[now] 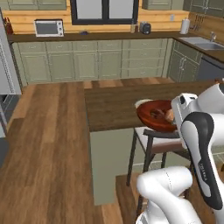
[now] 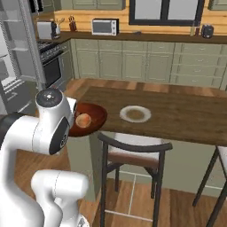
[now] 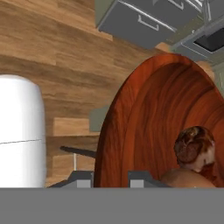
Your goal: Pick the chicken drumstick and onion from their plates and place them in the bowl. Then put the bowl in the fridge.
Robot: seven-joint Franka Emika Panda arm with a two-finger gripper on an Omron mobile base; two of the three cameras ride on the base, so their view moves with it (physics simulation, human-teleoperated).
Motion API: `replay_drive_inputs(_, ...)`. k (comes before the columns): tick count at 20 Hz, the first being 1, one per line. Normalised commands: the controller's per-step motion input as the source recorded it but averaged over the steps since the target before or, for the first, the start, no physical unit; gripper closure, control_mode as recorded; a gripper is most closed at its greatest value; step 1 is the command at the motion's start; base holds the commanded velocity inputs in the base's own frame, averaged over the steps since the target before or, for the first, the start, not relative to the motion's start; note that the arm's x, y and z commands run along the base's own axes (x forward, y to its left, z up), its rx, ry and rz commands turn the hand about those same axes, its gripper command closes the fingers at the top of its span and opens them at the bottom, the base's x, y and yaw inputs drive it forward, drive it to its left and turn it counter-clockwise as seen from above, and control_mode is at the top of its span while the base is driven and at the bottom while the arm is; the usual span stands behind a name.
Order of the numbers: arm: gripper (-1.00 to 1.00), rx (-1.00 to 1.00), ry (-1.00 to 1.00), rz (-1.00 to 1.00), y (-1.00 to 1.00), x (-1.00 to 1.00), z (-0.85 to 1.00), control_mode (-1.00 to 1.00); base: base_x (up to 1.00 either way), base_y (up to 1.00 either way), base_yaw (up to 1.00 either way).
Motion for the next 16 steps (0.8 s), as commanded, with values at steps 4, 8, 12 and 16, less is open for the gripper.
replay_drive_inputs(4, 1.00, 0.00, 0.00, 0.00, 0.00, 0.00, 0.00, 1.00, 0.46, 1.00, 0.00)
replay_drive_inputs(8, 1.00, 0.00, 0.00, 0.00, 0.00, 0.00, 0.00, 1.00, 0.57, 0.96, 0.00)
replay_drive_inputs(12, 1.00, 0.00, 0.00, 0.00, 0.00, 0.00, 0.00, 1.00, 0.67, 0.76, 0.00)
replay_drive_inputs(16, 1.00, 0.00, 0.00, 0.00, 0.00, 0.00, 0.00, 1.00, 0.60, 0.65, 0.00)
